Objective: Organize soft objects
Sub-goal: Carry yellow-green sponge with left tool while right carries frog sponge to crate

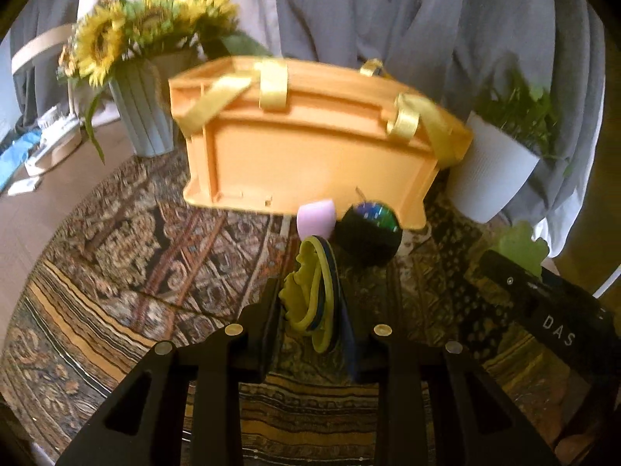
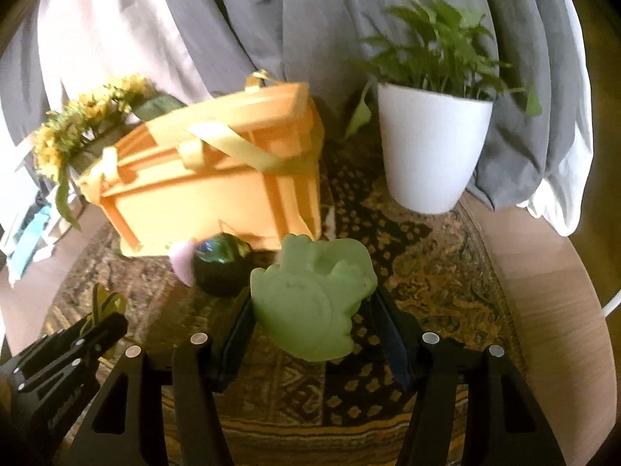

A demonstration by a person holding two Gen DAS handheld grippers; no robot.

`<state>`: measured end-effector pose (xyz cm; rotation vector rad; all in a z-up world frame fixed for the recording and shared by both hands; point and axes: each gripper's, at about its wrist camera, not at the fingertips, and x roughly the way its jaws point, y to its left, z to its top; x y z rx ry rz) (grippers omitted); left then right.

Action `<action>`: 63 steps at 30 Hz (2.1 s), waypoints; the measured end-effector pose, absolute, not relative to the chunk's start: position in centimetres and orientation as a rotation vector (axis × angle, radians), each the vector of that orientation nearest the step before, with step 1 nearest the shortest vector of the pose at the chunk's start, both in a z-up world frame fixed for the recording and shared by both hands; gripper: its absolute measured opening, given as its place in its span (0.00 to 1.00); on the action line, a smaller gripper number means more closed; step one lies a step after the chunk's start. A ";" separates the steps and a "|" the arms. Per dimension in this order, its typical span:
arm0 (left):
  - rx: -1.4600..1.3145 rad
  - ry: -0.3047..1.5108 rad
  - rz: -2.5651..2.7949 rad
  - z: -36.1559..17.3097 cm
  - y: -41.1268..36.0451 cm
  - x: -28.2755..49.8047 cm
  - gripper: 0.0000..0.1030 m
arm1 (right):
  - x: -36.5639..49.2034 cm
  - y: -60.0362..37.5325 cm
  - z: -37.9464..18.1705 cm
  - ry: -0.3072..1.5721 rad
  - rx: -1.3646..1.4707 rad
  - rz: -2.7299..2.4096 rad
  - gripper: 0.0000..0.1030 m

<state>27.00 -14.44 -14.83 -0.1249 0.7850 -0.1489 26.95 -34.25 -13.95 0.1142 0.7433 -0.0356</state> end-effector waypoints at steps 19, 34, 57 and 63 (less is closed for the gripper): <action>-0.120 0.619 -0.173 -7.4 -11.3 26.3 0.28 | 25.3 -30.1 -7.0 0.618 0.107 0.015 0.59; -0.101 0.513 -0.206 -2.7 -8.9 27.2 0.28 | 25.8 -27.2 -2.6 0.506 0.114 0.009 0.59; -0.074 0.379 -0.236 1.1 -8.9 32.3 0.28 | 31.0 -26.9 1.3 0.399 0.103 -0.002 0.59; -0.066 0.383 -0.229 0.7 -9.0 35.0 0.28 | 33.6 -27.1 0.9 0.417 0.102 0.010 0.59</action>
